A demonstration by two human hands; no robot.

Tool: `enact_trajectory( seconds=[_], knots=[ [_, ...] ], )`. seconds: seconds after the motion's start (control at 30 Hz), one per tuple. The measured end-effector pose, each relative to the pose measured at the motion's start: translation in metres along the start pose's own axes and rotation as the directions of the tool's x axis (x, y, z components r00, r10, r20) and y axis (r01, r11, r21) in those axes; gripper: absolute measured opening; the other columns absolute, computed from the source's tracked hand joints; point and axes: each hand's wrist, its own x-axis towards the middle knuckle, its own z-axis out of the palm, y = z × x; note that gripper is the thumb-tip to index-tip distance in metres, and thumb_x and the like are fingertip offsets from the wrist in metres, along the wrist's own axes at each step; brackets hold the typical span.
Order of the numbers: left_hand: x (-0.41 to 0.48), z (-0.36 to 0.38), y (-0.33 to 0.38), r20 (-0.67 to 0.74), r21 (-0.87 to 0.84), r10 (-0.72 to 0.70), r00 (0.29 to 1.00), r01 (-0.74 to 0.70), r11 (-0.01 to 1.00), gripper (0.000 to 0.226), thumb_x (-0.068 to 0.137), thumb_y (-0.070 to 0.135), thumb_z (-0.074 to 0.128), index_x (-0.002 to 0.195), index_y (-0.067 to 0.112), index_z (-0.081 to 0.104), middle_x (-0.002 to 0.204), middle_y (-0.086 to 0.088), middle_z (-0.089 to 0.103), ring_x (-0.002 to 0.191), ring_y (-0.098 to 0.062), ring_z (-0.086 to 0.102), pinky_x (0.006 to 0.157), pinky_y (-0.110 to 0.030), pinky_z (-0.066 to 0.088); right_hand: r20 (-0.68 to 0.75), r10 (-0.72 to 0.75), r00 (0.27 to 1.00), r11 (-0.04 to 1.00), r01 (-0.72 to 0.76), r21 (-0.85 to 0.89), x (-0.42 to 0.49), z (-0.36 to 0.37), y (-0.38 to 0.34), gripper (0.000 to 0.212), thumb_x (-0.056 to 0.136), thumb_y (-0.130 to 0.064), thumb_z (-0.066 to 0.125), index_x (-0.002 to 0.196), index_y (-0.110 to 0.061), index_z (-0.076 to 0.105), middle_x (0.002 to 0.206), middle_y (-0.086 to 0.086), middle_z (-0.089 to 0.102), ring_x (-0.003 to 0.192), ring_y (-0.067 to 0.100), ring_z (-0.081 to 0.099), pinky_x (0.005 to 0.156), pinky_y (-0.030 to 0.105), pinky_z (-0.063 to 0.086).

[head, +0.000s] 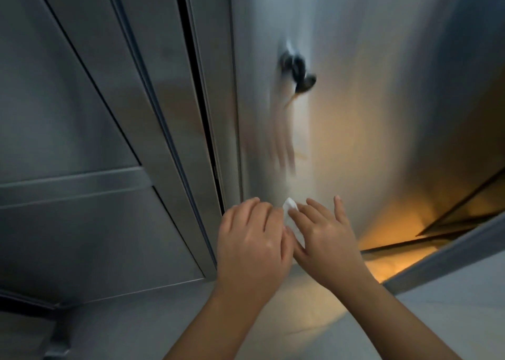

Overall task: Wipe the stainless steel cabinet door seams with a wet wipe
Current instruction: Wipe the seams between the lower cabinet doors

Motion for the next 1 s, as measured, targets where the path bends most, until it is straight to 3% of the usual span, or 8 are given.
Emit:
enact_trajectory(
  seconds=[0.53, 0.87, 1.0],
  knots=[
    [0.167, -0.194, 0.105, 0.032, -0.001, 0.087, 0.996, -0.087, 0.996, 0.029, 0.079, 0.018, 0.044, 0.088, 0.007, 0.070, 0.091, -0.007, 0.069, 0.092, -0.027, 0.064, 0.083, -0.042, 0.051, -0.067, 0.048, 0.997, 0.996, -0.053, -0.078, 0.077, -0.270, 0.025, 0.046, 0.083, -0.033, 0.039, 0.098, -0.007, 0.073, 0.092, 0.005, 0.072, 0.092, 0.024, 0.069, 0.087, 0.056, 0.046],
    [0.227, -0.265, 0.150, -0.010, 0.064, 0.056, 0.998, -0.055, 0.996, 0.031, 0.079, 0.020, 0.045, 0.091, 0.008, 0.071, 0.095, -0.005, 0.069, 0.098, -0.025, 0.063, 0.088, -0.042, 0.049, -0.185, -0.011, 0.983, 0.995, -0.008, -0.099, 0.110, -0.368, 0.040, 0.034, 0.078, -0.032, 0.056, 0.096, -0.008, 0.074, 0.093, 0.006, 0.073, 0.092, 0.024, 0.069, 0.090, 0.057, 0.043],
    [0.234, -0.286, 0.162, -0.031, 0.110, 0.039, 0.999, -0.036, 0.993, 0.032, 0.078, 0.020, 0.045, 0.091, 0.007, 0.071, 0.095, -0.005, 0.069, 0.098, -0.025, 0.064, 0.088, -0.044, 0.049, -0.212, -0.040, 0.976, 0.995, 0.020, -0.097, 0.114, -0.394, 0.042, 0.036, 0.082, -0.033, 0.050, 0.096, -0.010, 0.074, 0.097, 0.007, 0.072, 0.095, 0.025, 0.068, 0.090, 0.057, 0.043]
  ],
)
